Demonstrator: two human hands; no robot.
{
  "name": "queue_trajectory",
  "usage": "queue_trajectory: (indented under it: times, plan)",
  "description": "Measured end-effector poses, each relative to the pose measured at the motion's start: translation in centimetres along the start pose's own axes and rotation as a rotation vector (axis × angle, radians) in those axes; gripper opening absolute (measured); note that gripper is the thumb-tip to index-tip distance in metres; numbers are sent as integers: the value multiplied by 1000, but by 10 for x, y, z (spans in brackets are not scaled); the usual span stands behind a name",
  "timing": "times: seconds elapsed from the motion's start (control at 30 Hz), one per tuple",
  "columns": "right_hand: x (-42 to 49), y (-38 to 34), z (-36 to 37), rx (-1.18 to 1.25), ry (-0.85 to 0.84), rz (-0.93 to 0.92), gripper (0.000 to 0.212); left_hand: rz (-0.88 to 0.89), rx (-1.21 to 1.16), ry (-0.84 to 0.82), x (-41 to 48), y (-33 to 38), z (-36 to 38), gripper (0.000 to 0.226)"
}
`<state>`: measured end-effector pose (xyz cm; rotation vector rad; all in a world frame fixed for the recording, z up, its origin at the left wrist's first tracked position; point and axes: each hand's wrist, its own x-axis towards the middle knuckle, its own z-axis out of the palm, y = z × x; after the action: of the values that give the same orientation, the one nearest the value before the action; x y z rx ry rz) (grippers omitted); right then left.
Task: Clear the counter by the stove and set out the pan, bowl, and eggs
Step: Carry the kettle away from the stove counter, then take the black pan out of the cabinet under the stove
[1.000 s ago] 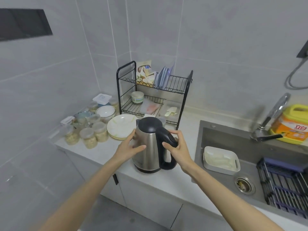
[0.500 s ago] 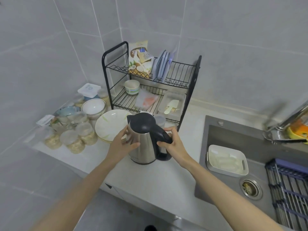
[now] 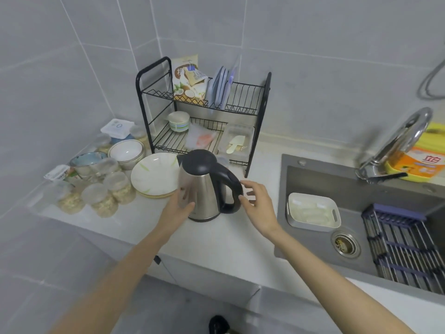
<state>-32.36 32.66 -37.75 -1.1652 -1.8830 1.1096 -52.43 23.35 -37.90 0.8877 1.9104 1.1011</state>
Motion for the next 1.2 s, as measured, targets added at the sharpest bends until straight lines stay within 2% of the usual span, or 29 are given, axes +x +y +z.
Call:
queue_trajectory:
  times: [0.13, 0.37, 0.5, 0.7, 0.87, 0.93, 1.2]
  plan:
    - [-42, 2, -15, -53, 70, 53, 32, -10, 146, -121, -25, -3, 12, 57]
    - [-140, 9, -65, -71, 266, 209, 35, 158, 246, -349, -79, 24, 63, 43]
    - [-208, 18, -113, -112, 413, 289, 37, 281, 297, -485, -119, 50, 119, 40]
    - [-331, 32, -197, -106, 685, 448, 36, 452, 359, -786, -210, 86, 234, 40]
    - [-461, 54, -270, -88, 960, 612, 35, 634, 437, -1044, -323, 106, 347, 39]
    - [-498, 60, -290, -90, 1011, 653, 35, 684, 444, -1110, -358, 111, 379, 40]
    - [-726, 92, -387, -136, 1303, 845, 34, 807, 485, -1472, -594, 101, 547, 40]
